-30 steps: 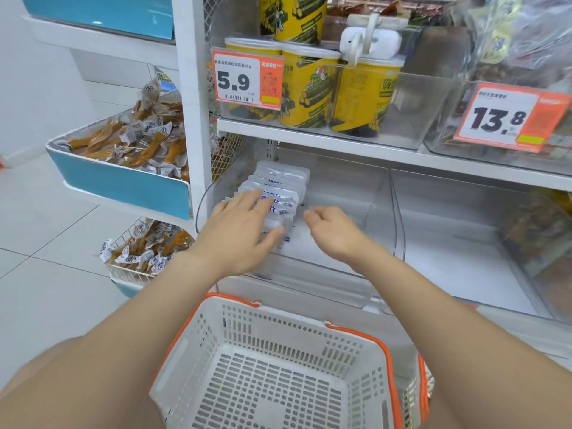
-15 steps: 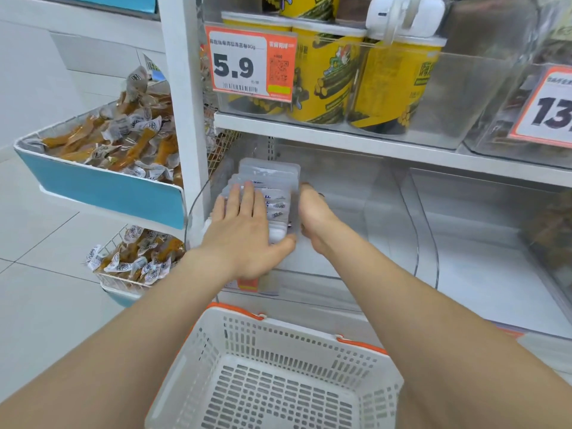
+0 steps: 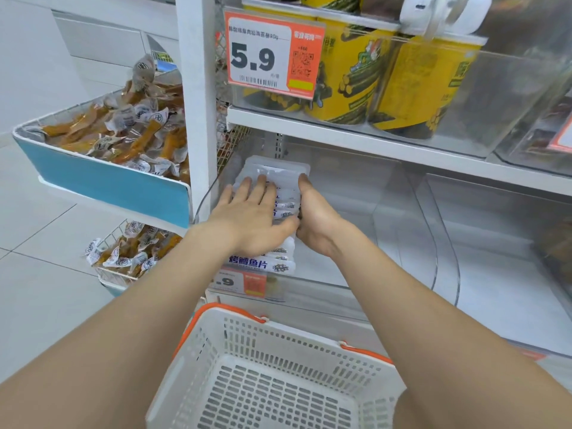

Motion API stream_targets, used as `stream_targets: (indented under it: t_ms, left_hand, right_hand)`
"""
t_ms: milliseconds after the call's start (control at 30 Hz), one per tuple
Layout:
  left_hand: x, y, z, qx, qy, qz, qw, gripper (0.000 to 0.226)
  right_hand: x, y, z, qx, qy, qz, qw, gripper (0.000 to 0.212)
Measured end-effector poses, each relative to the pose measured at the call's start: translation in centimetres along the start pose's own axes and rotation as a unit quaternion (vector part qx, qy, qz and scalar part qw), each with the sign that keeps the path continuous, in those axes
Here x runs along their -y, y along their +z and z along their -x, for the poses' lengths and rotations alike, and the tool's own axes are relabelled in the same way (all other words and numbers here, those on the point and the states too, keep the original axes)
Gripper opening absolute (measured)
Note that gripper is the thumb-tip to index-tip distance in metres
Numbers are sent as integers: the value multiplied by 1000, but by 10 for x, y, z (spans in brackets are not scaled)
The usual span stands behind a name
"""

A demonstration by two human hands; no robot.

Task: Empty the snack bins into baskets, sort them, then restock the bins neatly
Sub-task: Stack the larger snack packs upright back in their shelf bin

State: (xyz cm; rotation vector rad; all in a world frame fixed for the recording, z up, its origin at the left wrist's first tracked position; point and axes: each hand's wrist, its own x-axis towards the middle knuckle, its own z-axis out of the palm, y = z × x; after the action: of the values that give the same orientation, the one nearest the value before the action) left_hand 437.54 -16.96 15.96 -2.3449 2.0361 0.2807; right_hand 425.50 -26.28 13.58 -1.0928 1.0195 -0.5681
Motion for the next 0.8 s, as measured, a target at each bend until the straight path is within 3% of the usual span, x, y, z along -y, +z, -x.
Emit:
stream_targets:
  t_ms: [100, 200, 300, 433, 500, 633, 800]
  left_hand:
    - [0, -1, 3, -33, 6, 9, 999, 84]
    - [2, -3, 21, -104, 29, 19, 994, 67]
    - [4, -4, 54, -61, 83, 46, 994, 66]
    - [3, -2, 86, 65, 96, 23, 993, 86]
    - [2, -2, 88, 71, 96, 3, 993, 95]
    - [-3, 3, 100, 58, 84, -12, 995, 98]
    - [1, 8, 108, 48, 88, -29, 995, 99]
  right_hand:
    - [7, -1, 29, 4, 17, 66, 998, 53]
    - [6, -5, 66, -34, 23, 223, 974, 33]
    - [0, -10, 80, -49, -12, 330, 943, 29]
    - [5, -13, 85, 10, -32, 354, 935, 33]
    - [1, -14, 90, 76, -25, 333, 940, 31]
    - [-1, -14, 100, 105, -6, 296, 949, 24]
    - [1, -14, 124, 111, -14, 407, 907, 28]
